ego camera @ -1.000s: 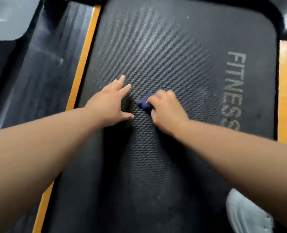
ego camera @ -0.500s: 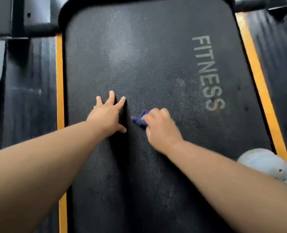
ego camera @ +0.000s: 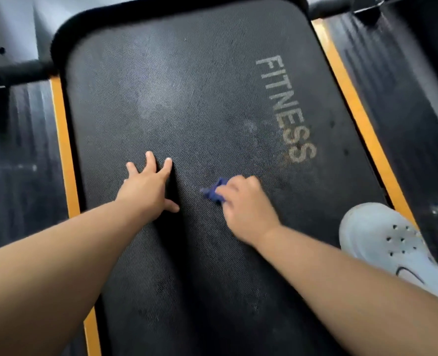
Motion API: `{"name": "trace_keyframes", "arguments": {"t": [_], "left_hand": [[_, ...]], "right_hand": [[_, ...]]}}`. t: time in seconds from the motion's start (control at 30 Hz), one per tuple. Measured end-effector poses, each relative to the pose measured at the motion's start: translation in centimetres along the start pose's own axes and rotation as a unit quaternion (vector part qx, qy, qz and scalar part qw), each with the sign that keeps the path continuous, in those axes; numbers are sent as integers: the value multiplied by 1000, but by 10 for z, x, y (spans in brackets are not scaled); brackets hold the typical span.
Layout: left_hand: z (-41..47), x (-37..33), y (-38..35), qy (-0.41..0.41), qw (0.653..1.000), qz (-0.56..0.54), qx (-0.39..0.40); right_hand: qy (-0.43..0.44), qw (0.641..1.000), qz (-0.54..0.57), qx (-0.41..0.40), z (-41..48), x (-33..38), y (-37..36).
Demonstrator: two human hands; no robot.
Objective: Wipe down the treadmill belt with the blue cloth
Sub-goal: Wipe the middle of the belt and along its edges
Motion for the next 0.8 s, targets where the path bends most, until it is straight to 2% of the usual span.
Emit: {"name": "trace_keyframes", "arguments": {"t": [0.07,0.1,0.13,0.2,0.27,0.3,0.37,0.47,0.57,0.63,0.8], "left_hand": [[0,0,2,-2,1000,9,-1],[-1,0,2,0,1000,9,7],[-1,-1,2,5,1000,10,18],[-2,-5,7,13,999,27,22],[2,-14,24,2,999,40,-19],[5,-21,35,-10,998,33,-48],[17,-36,51,-40,996,0,-74],[31,-65,54,-62,998,-7,-22],[37,-75,46,-39,999,7,-5],[38,-73,44,-38,999,6,-9],[39,-73,44,-39,999,5,-2]], "right_hand": [[43,998,10,35,-3,-5,-7],[68,997,-16,32,7,-13,-1],[55,998,-33,12,21,-27,11],[-69,992,-58,-83,52,-66,55],[-198,968,-65,-137,58,-95,82],[-201,968,-76,-131,52,-89,83],[-103,985,-77,-116,28,-62,67],[-32,995,-25,-94,-21,-44,31],[-11,990,-7,-140,1,-61,36],[-8,987,-14,-161,37,-70,49],[-107,982,-12,-152,106,-89,72]]}}
Point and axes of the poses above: each hand's wrist, its own z-axis towards the middle knuckle, its own y-axis out of the back of the hand, x = y × z, the point moved 6 cm from there along z, towards the middle knuckle, and after that the axes turned 13 degrees about z, right-handed, at the moved point
